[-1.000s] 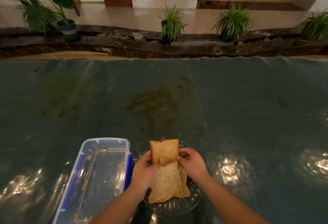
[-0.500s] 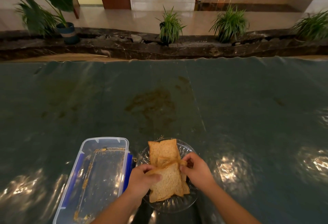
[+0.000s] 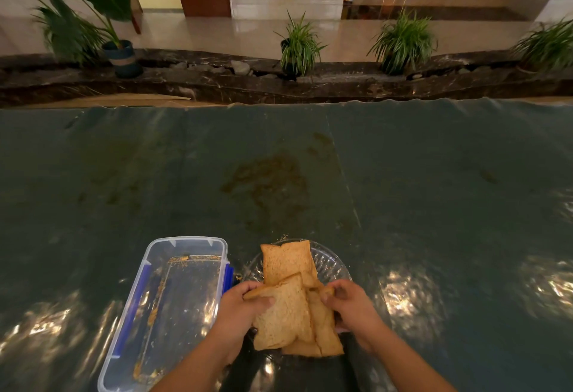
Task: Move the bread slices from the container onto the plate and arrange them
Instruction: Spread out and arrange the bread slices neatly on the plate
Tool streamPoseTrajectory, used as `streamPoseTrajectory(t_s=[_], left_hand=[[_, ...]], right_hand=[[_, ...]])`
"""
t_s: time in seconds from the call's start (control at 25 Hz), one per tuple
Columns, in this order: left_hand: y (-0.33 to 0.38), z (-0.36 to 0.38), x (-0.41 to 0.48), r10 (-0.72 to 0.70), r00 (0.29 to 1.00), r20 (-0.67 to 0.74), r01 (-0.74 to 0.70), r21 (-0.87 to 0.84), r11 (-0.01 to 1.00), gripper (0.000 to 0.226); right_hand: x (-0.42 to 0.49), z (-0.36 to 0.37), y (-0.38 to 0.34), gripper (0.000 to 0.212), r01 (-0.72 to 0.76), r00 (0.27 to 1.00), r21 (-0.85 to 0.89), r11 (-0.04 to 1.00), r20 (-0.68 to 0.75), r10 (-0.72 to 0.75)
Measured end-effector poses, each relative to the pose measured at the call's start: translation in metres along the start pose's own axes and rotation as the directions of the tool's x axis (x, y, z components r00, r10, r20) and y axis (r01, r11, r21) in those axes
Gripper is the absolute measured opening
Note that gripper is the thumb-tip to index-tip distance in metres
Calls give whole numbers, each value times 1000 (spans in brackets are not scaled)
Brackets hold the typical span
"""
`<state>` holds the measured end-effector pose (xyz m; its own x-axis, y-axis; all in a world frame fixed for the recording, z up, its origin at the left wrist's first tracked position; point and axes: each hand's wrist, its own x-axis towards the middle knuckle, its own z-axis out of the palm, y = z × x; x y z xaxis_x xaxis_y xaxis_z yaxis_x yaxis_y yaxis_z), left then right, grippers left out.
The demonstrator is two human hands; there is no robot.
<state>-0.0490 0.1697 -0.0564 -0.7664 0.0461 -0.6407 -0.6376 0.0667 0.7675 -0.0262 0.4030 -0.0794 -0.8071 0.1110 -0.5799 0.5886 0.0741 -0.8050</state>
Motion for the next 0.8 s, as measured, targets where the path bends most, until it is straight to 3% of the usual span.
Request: streamPoseTrajectory(t_s=[0.08,0.2,0.4,0.52,0.68,0.8], left_hand=[[-1,-2,2,-19,1000,-8,19,-11,1000,24],[-2,1,5,-44,999,-29,43,-21,999,26],[-3,2,10,-53,998,-47,55,39,998,31],[-2,1,11,-50,997,-55,56,106,993,31],[-2,1,10,-46,998,-43,52,149,987,32],[-4,1,11,-36,999,-30,40,152,987,30]], right_hand=[[0,-2,9,5,29,999,-201,979,-16,-33],[0,1,11,9,150,976,-533,833,-53,-210],[19,8,-11,3,239,904,-643,728,-126,-408],[38,24,-37,19,182,934,-694,697,-99,-342],[55,44,-52,54,32,960,-832,554,-129,-249],[58,51,-53,52,20,940,-863,505,-156,-303]])
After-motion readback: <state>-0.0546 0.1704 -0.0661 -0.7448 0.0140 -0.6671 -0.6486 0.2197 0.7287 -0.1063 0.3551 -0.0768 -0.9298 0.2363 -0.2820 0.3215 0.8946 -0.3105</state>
